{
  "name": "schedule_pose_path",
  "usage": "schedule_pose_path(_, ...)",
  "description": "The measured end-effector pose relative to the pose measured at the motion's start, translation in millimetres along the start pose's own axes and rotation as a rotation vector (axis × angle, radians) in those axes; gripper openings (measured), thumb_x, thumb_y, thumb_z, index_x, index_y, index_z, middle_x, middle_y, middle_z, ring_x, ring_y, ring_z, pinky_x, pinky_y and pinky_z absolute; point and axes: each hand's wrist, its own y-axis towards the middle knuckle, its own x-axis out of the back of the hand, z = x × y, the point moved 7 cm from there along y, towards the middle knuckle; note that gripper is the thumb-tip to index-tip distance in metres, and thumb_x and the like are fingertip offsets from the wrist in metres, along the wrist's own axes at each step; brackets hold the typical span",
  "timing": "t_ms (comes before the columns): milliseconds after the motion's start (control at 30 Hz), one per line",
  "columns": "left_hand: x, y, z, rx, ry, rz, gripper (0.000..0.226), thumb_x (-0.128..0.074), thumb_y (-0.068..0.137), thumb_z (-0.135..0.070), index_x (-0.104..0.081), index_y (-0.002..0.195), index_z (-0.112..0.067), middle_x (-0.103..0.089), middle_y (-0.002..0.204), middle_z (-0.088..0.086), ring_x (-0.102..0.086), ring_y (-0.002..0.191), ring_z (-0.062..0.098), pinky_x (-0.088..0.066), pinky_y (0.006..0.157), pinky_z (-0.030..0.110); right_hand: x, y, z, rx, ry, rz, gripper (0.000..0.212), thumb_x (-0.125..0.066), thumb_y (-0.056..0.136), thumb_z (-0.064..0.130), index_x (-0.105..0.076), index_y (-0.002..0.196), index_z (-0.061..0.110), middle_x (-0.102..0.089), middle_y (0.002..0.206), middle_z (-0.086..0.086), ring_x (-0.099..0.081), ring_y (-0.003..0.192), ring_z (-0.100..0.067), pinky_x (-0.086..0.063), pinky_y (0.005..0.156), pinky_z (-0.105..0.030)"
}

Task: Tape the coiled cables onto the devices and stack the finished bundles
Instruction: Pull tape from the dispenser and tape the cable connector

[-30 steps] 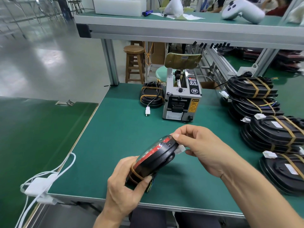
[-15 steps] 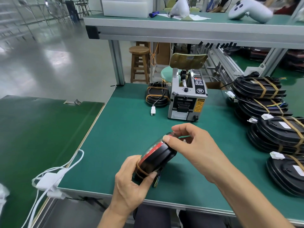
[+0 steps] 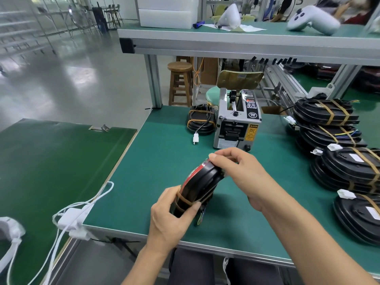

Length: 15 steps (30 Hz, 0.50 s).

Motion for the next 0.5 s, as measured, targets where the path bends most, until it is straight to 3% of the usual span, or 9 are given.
schedule_pose_path(67,-3,5,-5,0.031,-0.006,-0.021,0.034,-0.084,0.083,-0.047,-0.071,0.115,-0.047,-0.078,0.103,-0.008,-0.075,0.094,0.017,-0.061,0.083,0.036,-2,5,-1,-0.032,0.034,0.025,0.025,-0.072,0.087,0.055,-0.076,0.096,0.032,-0.076,0.099,0.013,-0.063,0.083,0.005,-0.04,0.077,-0.025)
schedule_pose_path(133,-9,13,-15,0.049,0.018,-0.028,0.039,-0.083,0.079,-0.049,-0.071,0.115,-0.048,-0.078,0.105,-0.012,-0.075,0.099,0.013,-0.059,0.087,0.03,4,13,-3,-0.077,0.071,-0.012,0.026,-0.066,0.091,0.054,-0.075,0.094,0.03,-0.074,0.083,0.02,-0.062,0.076,0.005,-0.038,0.075,-0.026)
schedule_pose_path(233,-21,25,-27,0.067,0.067,-0.009,0.04,-0.08,0.077,-0.053,-0.072,0.114,-0.042,-0.077,0.099,-0.013,-0.073,0.096,0.011,-0.059,0.086,0.032,18,22,-11,-0.176,0.153,-0.064,0.027,-0.062,0.094,0.052,-0.073,0.086,0.029,-0.066,0.077,0.006,-0.06,0.075,-0.012,-0.038,0.078,-0.031)
schedule_pose_path(333,-29,32,-35,0.079,0.095,0.028,0.041,-0.076,0.076,-0.056,-0.076,0.114,-0.039,-0.077,0.099,-0.013,-0.072,0.096,0.011,-0.059,0.088,0.037,32,22,-23,-0.258,0.232,-0.089,0.035,-0.065,0.092,0.053,-0.075,0.069,0.029,-0.056,0.072,-0.002,-0.055,0.065,-0.018,-0.04,0.075,-0.034)
schedule_pose_path(433,-34,41,-40,0.098,0.091,0.084,0.047,-0.074,0.077,-0.057,-0.075,0.12,-0.041,-0.079,0.103,-0.014,-0.073,0.101,0.01,-0.059,0.093,0.037,38,24,-29,-0.289,0.33,-0.137,0.029,-0.066,0.094,0.048,-0.066,0.076,0.025,-0.053,0.063,0.0,-0.046,0.056,-0.017,-0.037,0.066,-0.031)
schedule_pose_path(500,-35,46,-40,0.112,0.109,0.123,0.047,-0.073,0.077,-0.058,-0.074,0.122,-0.045,-0.079,0.105,-0.015,-0.073,0.104,0.009,-0.058,0.096,0.036,37,25,-29,-0.296,0.34,-0.158,0.025,-0.064,0.095,0.048,-0.064,0.084,0.026,-0.055,0.062,0.001,-0.048,0.057,-0.016,-0.041,0.07,-0.032)
